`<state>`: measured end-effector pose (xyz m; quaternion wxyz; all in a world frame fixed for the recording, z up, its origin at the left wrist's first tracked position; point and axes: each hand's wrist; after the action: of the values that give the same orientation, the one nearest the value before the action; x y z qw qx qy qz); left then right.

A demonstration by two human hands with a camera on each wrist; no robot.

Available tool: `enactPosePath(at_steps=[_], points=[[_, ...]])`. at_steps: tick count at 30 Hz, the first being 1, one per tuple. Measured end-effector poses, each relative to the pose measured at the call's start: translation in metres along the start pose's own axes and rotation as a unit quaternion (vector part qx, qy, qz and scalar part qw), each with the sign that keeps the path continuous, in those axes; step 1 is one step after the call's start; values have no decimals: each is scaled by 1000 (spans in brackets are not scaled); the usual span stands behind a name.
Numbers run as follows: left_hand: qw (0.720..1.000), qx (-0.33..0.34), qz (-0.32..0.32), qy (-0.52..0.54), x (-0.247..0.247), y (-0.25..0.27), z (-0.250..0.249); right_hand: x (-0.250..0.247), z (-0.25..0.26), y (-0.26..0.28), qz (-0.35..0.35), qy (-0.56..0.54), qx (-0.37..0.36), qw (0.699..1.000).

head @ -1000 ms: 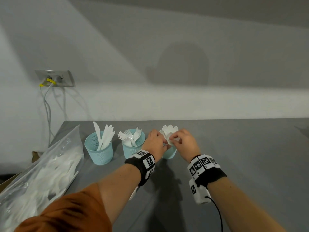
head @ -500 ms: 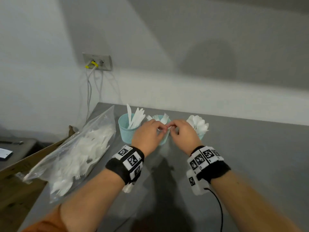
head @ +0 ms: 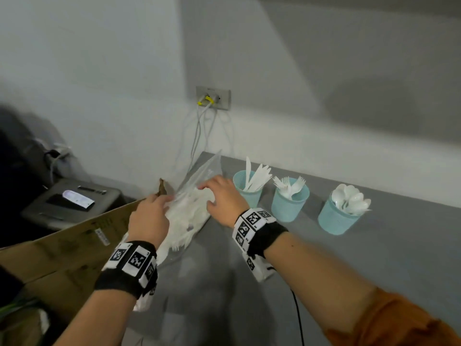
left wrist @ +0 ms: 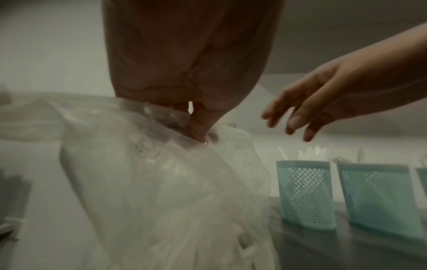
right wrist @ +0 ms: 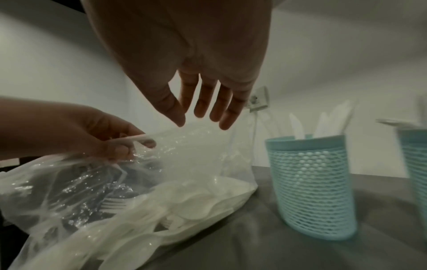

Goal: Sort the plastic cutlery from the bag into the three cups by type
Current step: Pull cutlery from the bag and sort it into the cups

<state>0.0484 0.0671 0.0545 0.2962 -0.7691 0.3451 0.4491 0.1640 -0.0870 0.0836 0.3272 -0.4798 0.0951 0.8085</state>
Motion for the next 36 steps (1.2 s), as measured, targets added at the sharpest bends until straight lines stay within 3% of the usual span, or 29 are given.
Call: enactPosePath(at_steps=[3, 5, 7, 12, 16, 19, 21, 23, 27, 29, 33, 36], points=[[999, 17, -26, -16, -10, 15, 9, 10, 12, -6, 19, 43, -35, 998], [999, 21, -41, -9, -18, 21, 16, 16, 13, -3, 56, 63, -18, 996], [998, 37, -56, 3, -25, 24, 25, 17, 10, 5, 44, 34, 4, 998], [990, 86, -108, -5, -42, 26, 36, -9, -13, 51, -112, -73, 66, 989], [987, 121, -93, 53, -50, 19, 11, -47, -35, 101, -231, -53, 134, 962], [974, 149, -63, 156, -40, 18, -18, -75, -50, 132, -291, -42, 169, 941], [966, 111, -20, 232, -30, 23, -35, -83, -61, 145, -308, -25, 200, 930], [957, 43, 20, 286, -22, 31, -48, -82, -68, 153, -283, 9, 251, 926], [950, -3, 17, 313, -16, 46, -59, -64, -56, 152, -228, 78, 305, 921], [947, 2, 21, 322, -18, 51, -59, -51, -33, 140, -224, 90, 271, 932], [930, 31, 42, 363, -20, 54, -57, -22, 22, 100, -141, 38, 92, 985], [927, 32, 26, 373, -22, 55, -55, -12, 46, 79, -140, 21, 43, 989]])
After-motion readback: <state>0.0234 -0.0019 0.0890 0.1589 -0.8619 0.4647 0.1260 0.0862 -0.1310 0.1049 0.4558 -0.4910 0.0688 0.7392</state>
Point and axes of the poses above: each hand's wrist, its own y-axis away from the middle knuckle, its own x-axis out of the palm, z = x × y, and after that the axes turned 1 degree about -x, right-handed
